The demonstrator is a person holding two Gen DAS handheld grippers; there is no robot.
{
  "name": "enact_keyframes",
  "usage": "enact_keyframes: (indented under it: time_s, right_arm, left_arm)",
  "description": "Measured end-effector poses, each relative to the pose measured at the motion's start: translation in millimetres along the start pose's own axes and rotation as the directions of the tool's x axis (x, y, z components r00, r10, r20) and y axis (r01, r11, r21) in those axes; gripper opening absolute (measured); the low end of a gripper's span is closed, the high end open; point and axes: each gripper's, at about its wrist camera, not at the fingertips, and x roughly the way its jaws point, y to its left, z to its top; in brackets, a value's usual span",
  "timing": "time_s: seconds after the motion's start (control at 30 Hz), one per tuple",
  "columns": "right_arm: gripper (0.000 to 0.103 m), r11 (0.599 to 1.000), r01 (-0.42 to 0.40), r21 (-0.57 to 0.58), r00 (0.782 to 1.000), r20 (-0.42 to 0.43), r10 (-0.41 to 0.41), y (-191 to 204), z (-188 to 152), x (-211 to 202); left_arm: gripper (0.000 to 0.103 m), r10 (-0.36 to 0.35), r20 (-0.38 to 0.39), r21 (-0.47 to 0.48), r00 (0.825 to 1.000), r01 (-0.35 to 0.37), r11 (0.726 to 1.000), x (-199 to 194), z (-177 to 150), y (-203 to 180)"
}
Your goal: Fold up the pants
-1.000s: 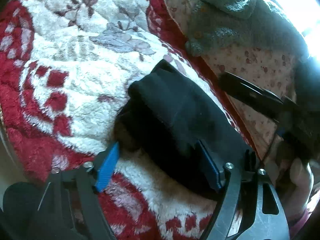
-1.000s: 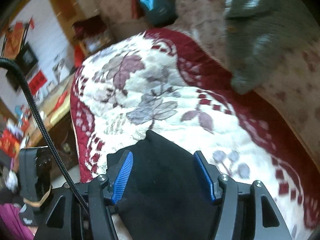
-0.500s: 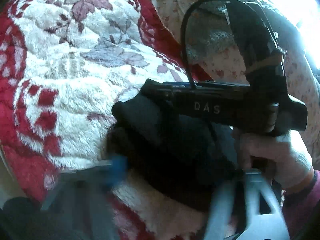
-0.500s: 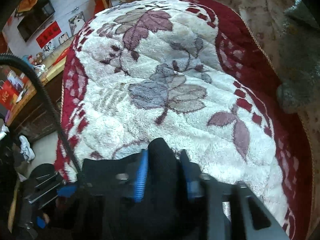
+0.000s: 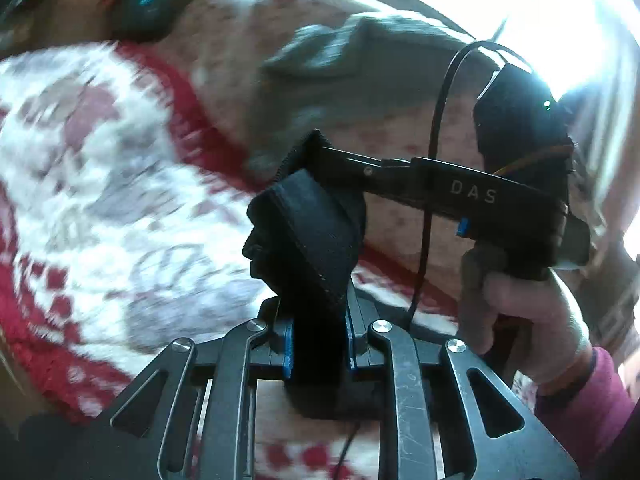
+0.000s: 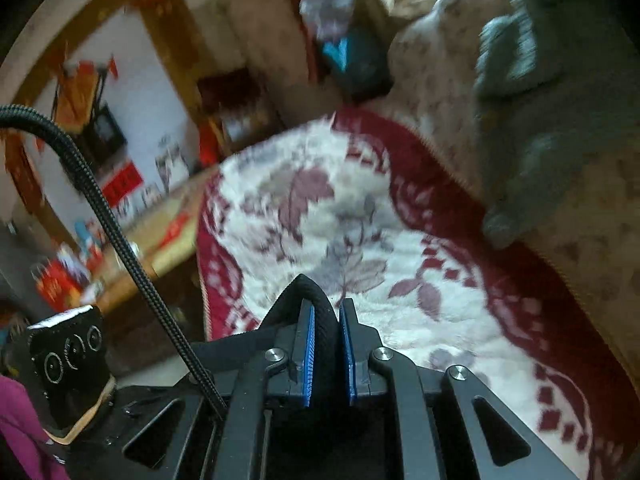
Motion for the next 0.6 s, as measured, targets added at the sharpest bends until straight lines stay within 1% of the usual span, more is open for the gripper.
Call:
enact_keyframes:
  time_s: [0.03, 0.07, 0.17, 0.23, 0.33, 0.4, 0.43, 0.47, 0.53, 0.57, 0.6]
  right_arm:
    - [0.011, 1.000, 0.000, 0.019, 0.999, 0.040, -0.001, -1.7, -3.2, -23.4]
    - [0.011, 1.000, 0.005, 0.030, 0.998, 0.063, -0.007, -2.3, -6.3, -38.2]
    - [0.011, 0.997, 0.036, 0.067, 0.987, 0.152, -0.046, -8.3, -24.1, -98.7]
    - [0.011, 0.993, 0.065, 0.098, 0.978, 0.194, -0.083, -14.4, -40.5, -132.2]
    - [0.011, 0.978, 0.101, 0.182, 0.959, 0.243, -0.144, -32.9, -78.8, -181.5]
    - [0.011, 0.964, 0.117, 0.238, 0.950, 0.257, -0.179, -50.8, -101.2, -204.2]
    - [0.011, 0.952, 0.126, 0.278, 0.944, 0.262, -0.201, -62.0, -118.3, -216.0]
    - [0.011, 0.944, 0.134, 0.302, 0.941, 0.261, -0.216, -69.9, -129.0, -221.9]
    - [0.011, 0.916, 0.152, 0.372, 0.932, 0.254, -0.258, -90.0, -158.5, -234.1]
    - [0.011, 0.894, 0.154, 0.421, 0.929, 0.248, -0.277, -103.6, -177.2, -237.4]
    - [0.011, 0.878, 0.156, 0.453, 0.927, 0.240, -0.289, -112.6, -189.7, -239.0]
  left_arm:
    - [0.017, -0.013, 0.005, 0.023, 1.000, 0.013, 1.000, -0.4, 1.0, -11.1]
    - [0.017, -0.035, 0.009, 0.056, 0.999, 0.034, 0.998, -1.7, 1.1, -26.9]
    - [0.017, -0.090, 0.000, 0.141, 0.996, 0.089, 0.986, 0.8, -0.5, -70.5]
    - [0.017, -0.123, -0.027, 0.185, 0.992, 0.126, 0.975, 6.1, -4.5, -97.8]
    - [0.017, -0.154, -0.081, 0.248, 0.985, 0.169, 0.954, 21.5, -17.9, -138.9]
    - [0.017, -0.150, -0.128, 0.285, 0.980, 0.181, 0.941, 38.1, -33.9, -164.2]
    - [0.017, -0.146, -0.156, 0.297, 0.977, 0.187, 0.936, 47.0, -43.7, -175.5]
    - [0.017, -0.140, -0.182, 0.308, 0.973, 0.192, 0.932, 55.6, -54.5, -186.1]
    - [0.017, -0.111, -0.224, 0.343, 0.968, 0.184, 0.921, 75.7, -77.3, -205.5]
    - [0.017, -0.100, -0.237, 0.351, 0.966, 0.181, 0.919, 83.4, -83.9, -208.4]
    - [0.017, -0.087, -0.263, 0.362, 0.961, 0.182, 0.914, 95.4, -94.6, -215.0]
